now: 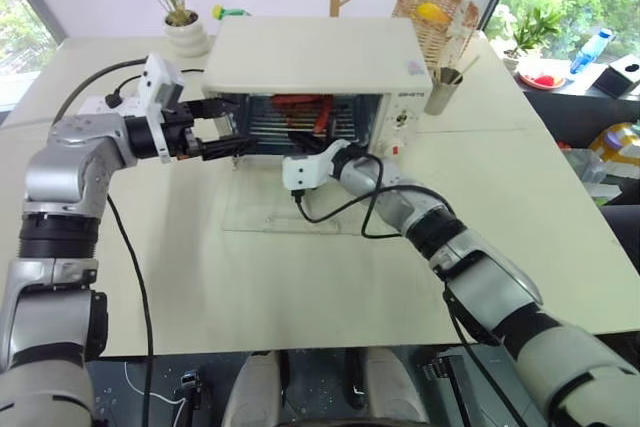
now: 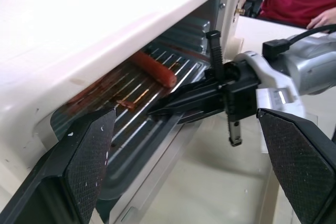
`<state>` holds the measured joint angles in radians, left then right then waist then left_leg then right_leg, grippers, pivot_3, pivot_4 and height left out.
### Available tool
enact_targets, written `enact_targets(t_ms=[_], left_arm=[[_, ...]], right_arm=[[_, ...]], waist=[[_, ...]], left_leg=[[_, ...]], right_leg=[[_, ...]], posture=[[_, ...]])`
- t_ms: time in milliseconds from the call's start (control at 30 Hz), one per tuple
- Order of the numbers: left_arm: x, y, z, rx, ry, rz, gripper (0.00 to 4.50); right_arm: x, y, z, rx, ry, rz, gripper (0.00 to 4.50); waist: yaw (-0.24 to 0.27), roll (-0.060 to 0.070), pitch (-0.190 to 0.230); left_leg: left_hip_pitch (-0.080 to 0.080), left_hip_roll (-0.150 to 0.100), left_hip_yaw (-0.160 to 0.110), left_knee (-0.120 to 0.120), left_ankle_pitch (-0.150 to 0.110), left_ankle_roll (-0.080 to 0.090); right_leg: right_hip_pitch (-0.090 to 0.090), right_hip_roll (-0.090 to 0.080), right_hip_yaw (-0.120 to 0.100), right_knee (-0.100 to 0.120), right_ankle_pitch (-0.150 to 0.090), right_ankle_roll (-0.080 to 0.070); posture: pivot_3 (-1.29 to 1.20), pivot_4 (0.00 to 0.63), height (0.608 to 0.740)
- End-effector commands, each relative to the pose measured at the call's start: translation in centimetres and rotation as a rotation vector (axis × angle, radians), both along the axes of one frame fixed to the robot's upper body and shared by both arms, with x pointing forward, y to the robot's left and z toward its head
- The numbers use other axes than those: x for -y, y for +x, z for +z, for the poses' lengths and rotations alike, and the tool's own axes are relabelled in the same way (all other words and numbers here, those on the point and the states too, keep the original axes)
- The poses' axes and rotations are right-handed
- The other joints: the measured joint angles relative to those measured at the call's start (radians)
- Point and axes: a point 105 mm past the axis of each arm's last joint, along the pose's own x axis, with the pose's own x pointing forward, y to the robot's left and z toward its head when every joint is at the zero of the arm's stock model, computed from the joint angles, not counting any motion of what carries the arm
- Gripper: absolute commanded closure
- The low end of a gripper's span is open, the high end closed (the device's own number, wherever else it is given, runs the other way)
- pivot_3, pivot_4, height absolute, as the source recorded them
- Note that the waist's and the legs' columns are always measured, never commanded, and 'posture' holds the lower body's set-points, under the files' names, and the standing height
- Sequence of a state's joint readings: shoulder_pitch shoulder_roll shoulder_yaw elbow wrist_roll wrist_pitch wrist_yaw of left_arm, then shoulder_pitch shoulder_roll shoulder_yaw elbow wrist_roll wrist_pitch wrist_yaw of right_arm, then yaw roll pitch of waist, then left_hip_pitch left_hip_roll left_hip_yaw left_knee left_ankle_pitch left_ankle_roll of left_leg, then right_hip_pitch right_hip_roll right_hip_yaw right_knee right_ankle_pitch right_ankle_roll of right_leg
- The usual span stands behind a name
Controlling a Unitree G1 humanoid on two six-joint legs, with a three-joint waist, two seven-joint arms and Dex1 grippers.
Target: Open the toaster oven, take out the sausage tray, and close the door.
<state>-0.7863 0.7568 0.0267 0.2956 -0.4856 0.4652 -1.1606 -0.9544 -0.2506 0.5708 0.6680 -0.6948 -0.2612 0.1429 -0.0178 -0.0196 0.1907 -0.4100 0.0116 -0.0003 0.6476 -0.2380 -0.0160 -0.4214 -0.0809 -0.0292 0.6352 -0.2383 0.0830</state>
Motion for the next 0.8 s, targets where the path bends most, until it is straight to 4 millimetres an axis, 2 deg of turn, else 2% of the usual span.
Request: enact_targets(t_ms=[33,167,600,800], left_arm=[[-0.5,0.1,1.8,0.067,0.001,0.018,0.0],[-0.3,0.1,1.7,0.064,0.005,0.009,0.0],[-0.1,0.4,1.7,0.063,0.01,-0.007,0.0],[0.0,0.6,1.7,0.059,0.021,-0.018,0.0]], right_arm=[[-0.2,-1.3,1.6,0.044,0.041,0.053,4.47],[0.2,-2.4,2.0,0.071,0.025,0.075,4.47],[1.9,-3.8,2.2,0.08,0.02,0.076,4.47],[3.3,-5.5,1.8,0.071,0.02,0.084,4.47]], waist=[[0.002,0.0,0.0],[0.006,0.0,0.0],[0.012,0.0,0.0],[0.028,0.0,0.0]], left_leg=[[0.0,0.0,0.0,0.0,0.0,0.0],[0.0,0.0,0.0,0.0,0.0,0.0],[-0.001,-0.001,-0.001,0.001,0.0,0.0],[-0.002,-0.001,-0.001,0.001,0.0,0.0]], right_leg=[[0.0,0.0,0.0,0.0,0.0,0.0],[0.0,0.0,0.0,0.0,0.0,0.0],[0.0,0.0,0.0,0.0,0.0,0.0],[0.0,0.0,0.0,-0.001,0.0,0.0]], posture=[[0.0,0.15,0.74],[0.0,0.15,0.74],[0.0,0.15,0.74],[0.0,0.15,0.74]])
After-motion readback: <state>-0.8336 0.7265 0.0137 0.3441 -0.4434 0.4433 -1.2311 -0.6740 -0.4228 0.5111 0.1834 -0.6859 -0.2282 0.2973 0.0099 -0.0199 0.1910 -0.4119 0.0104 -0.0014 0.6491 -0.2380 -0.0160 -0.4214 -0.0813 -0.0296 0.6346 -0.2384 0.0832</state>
